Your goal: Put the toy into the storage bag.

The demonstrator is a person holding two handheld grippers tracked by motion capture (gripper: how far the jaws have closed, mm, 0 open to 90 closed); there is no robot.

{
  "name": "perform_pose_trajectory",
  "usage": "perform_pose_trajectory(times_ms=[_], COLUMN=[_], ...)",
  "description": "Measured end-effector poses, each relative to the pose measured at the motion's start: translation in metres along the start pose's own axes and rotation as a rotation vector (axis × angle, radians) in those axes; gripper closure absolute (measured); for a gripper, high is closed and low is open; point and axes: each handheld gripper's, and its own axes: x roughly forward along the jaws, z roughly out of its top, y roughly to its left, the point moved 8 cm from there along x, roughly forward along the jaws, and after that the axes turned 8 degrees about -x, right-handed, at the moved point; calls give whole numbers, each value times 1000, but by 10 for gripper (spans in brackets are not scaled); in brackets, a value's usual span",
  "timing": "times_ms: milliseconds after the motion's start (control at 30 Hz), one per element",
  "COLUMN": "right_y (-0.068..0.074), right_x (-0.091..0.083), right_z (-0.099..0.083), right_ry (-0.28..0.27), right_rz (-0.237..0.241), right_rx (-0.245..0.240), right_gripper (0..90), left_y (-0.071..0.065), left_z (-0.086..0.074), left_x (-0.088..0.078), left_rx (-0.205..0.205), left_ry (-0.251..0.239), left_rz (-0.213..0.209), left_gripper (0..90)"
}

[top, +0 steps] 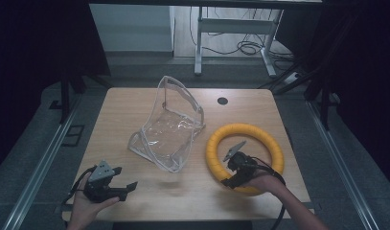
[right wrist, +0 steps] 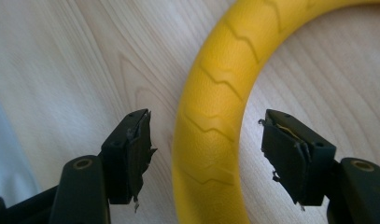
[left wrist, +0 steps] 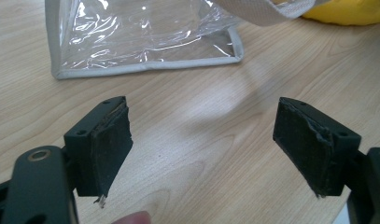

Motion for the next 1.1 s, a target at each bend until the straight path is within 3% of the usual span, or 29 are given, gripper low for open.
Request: perform_pose_trajectory(times_ms=[400, 567, 700, 833, 967, 1100], right_y=[0, 0, -2, -1, -3, -10], right_x=[23, 31, 30, 30, 28, 15], right_z=[-12, -13, -10, -8, -8, -3], right_ry=[125, 161, 166, 193, 169, 99], right_rz=[18, 39, 53, 62, 79, 105], right_rx=[-19, -33, -42, -27, -16, 19], right_gripper=[365, 402, 485, 498, 504, 508], left_y=[0, 0, 0, 0, 1, 0], left_z=[0, -1, -1, 0, 0, 0], left_x=[2, 2, 2, 1, 1, 2], left_rx=[3, 7, 7, 4, 3, 1], left_ry=[6, 8, 7, 4, 2, 3], left_rz=[0, 3, 4, 3, 4, 2], left_gripper=[191, 191, 191, 191, 191, 191])
